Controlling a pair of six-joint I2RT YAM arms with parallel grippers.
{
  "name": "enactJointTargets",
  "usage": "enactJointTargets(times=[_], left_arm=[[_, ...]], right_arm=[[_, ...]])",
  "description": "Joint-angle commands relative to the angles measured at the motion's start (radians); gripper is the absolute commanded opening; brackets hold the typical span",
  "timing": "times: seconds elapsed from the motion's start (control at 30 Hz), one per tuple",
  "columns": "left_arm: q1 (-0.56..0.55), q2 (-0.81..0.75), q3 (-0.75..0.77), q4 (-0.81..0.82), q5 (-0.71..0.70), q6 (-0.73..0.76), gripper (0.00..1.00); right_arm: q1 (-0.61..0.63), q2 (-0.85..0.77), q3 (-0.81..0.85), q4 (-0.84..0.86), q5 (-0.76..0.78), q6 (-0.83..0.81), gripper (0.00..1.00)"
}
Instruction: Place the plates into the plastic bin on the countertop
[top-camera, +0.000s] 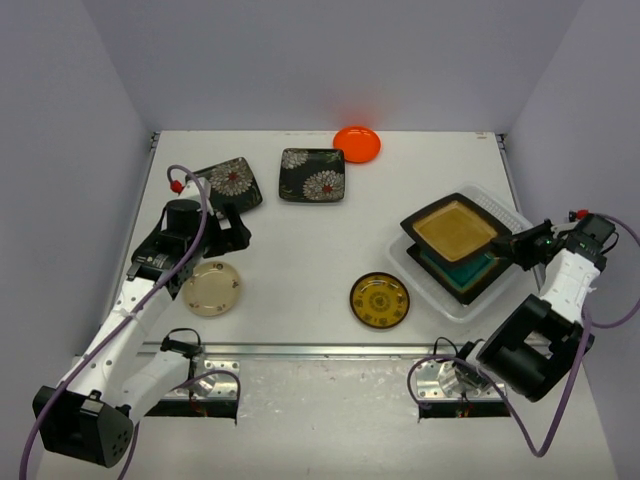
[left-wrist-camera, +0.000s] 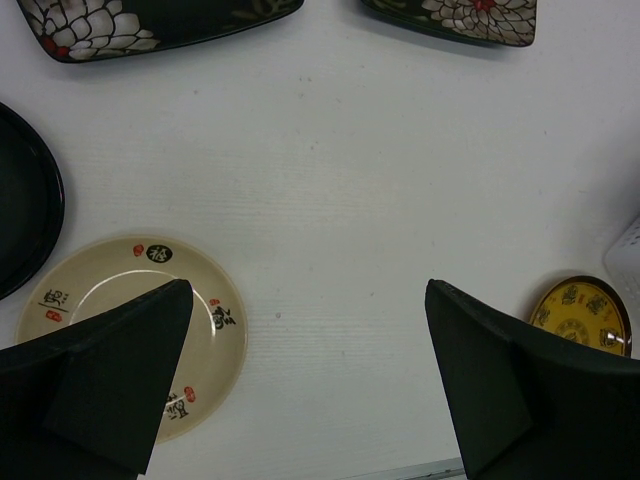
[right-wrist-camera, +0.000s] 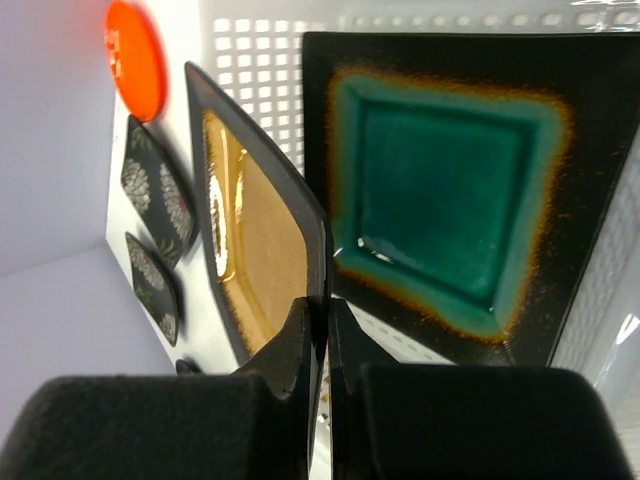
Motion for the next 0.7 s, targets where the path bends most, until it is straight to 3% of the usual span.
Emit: enactJointTargets(times=[0.0, 0.27, 0.37, 0.67], left_arm=[[-0.013, -0.02, 0.004, 0.03, -0.005, 0.004, 1.0], [-0.016, -0.029, 0.002, 0.031, -0.003, 0.005, 1.0], [-0.017, -0.04, 0.002, 0.032, -0.006, 0.005, 1.0], [-0.017, -0.048, 0.002, 0.033, -0.003, 0.005, 1.0]], right_arm=[[0.015, 0.043, -0.003, 0.054, 0.095, -0.016, 0.07], [0.031, 0.187, 0.018, 0.066, 0.116, -0.01, 0.19], [0.037, 0.203, 0.028, 0.051, 0.146, -0.01, 0.46], [0.046, 0.154, 0.057, 0.004, 0.228, -0.013, 0.68]])
